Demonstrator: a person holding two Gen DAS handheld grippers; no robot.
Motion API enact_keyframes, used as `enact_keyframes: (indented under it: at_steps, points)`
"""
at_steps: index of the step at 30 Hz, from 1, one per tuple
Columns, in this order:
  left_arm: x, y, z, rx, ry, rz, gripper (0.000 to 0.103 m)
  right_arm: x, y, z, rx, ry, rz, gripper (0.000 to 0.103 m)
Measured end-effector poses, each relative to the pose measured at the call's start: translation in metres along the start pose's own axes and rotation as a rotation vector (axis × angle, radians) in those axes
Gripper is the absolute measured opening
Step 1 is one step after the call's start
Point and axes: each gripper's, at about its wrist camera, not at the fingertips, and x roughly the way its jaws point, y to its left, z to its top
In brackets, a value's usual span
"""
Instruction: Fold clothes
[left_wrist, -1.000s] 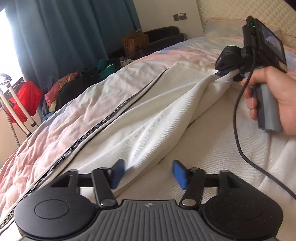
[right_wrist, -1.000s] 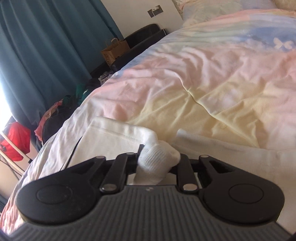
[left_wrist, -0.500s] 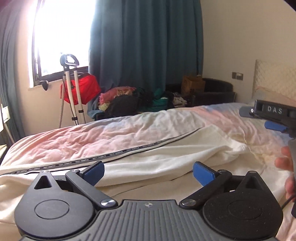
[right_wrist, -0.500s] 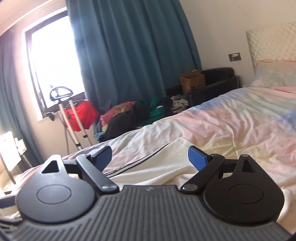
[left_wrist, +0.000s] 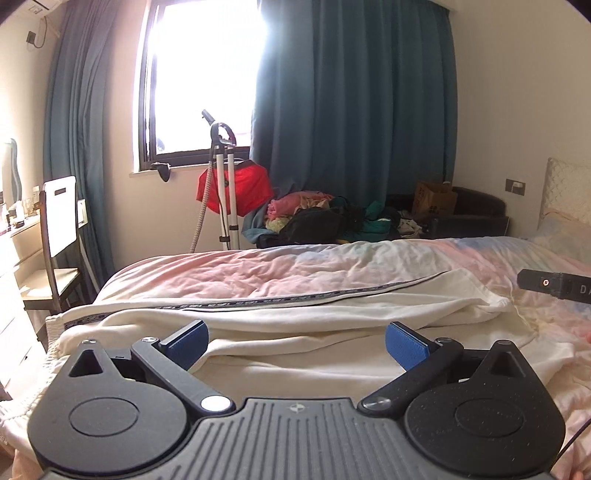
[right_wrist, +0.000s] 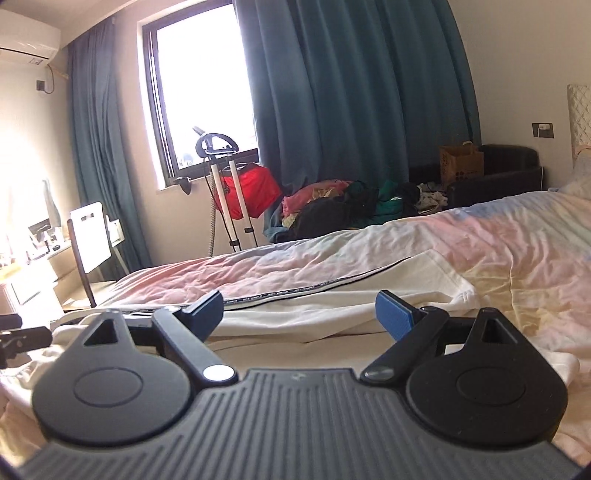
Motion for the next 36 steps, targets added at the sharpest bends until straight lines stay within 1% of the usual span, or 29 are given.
enact_keyframes:
  at_steps: [1,2,4,5,6,9,12,14,15,17,18,19,20,21,22,24,26,28,30,31,32,33,34,35,36]
  points:
    - [-0.003,0.013,-0.003,-0.007,0.02,0.0,0.103,0.002,0.001,-0.003,0.0,0.012,-0.011,0.091]
    - [-0.006,0.028,-0.005,-0.024,0.04,0.017,0.103,0.005,0.001,-0.004,0.0,0.026,-0.025,0.091]
    - [-0.01,0.059,-0.011,-0.064,0.081,0.062,0.103,0.013,-0.002,-0.005,0.013,0.049,-0.053,0.091]
    - [-0.012,0.082,-0.015,-0.109,0.116,0.101,0.103,0.016,-0.003,-0.005,0.02,0.059,-0.066,0.091]
    - [-0.013,0.104,-0.019,-0.176,0.158,0.138,0.103,0.019,-0.005,-0.005,0.034,0.066,-0.075,0.091]
    - [-0.018,0.177,-0.04,-0.473,0.269,0.226,0.102,0.026,-0.01,-0.007,0.085,0.086,-0.082,0.091]
    - [-0.027,0.234,-0.066,-0.739,0.325,0.254,0.101,0.03,-0.017,-0.008,0.116,0.101,-0.093,0.091]
    - [-0.03,0.256,-0.082,-0.865,0.337,0.292,0.101,0.03,-0.023,-0.008,0.136,0.103,-0.1,0.091]
    - [-0.029,0.262,-0.089,-0.91,0.338,0.302,0.101,0.029,-0.028,-0.007,0.152,0.098,-0.104,0.091]
    - [-0.018,0.267,-0.102,-0.983,0.372,0.289,0.099,0.026,-0.042,-0.003,0.195,0.087,-0.116,0.091]
    - [-0.012,0.27,-0.108,-1.033,0.373,0.272,0.095,0.024,-0.051,-0.001,0.224,0.079,-0.123,0.091]
    - [-0.007,0.273,-0.113,-1.086,0.369,0.252,0.094,0.021,-0.06,0.001,0.253,0.07,-0.131,0.091]
    - [-0.004,0.275,-0.117,-1.132,0.354,0.235,0.09,0.019,-0.072,0.003,0.282,0.062,-0.146,0.091]
    - [-0.002,0.278,-0.119,-1.175,0.336,0.219,0.089,0.016,-0.084,0.004,0.31,0.053,-0.171,0.091]
    - [-0.002,0.281,-0.12,-1.195,0.314,0.209,0.088,0.013,-0.096,0.004,0.339,0.044,-0.196,0.091]
    - [-0.003,0.288,-0.118,-1.202,0.274,0.204,0.085,0.006,-0.123,0.0,0.413,0.028,-0.257,0.091]
    - [-0.002,0.29,-0.119,-1.211,0.243,0.194,0.08,0.001,-0.157,-0.011,0.547,0.021,-0.354,0.091]
    - [-0.001,0.29,-0.12,-1.198,0.245,0.199,0.075,-0.003,-0.183,-0.027,0.693,0.042,-0.449,0.091]
    - [0.002,0.29,-0.12,-1.169,0.256,0.218,0.065,-0.004,-0.204,-0.045,0.825,0.073,-0.528,0.091]
    - [0.001,0.289,-0.12,-1.164,0.255,0.225,0.063,-0.004,-0.213,-0.054,0.887,0.087,-0.561,0.092]
    - [0.0,0.288,-0.121,-1.16,0.254,0.232,0.057,-0.004,-0.221,-0.064,0.948,0.102,-0.592,0.093]
    - [0.001,0.286,-0.12,-1.154,0.254,0.239,0.049,-0.001,-0.226,-0.071,0.999,0.108,-0.576,0.093]
    - [0.003,0.284,-0.12,-1.148,0.253,0.241,0.045,0.003,-0.23,-0.079,1.066,0.105,-0.525,0.093]
    - [0.005,0.284,-0.121,-1.15,0.246,0.235,0.037,0.007,-0.233,-0.087,1.13,0.102,-0.473,0.092]
    - [0.006,0.287,-0.123,-1.164,0.235,0.225,0.033,0.013,-0.232,-0.09,1.147,0.116,-0.449,0.09]
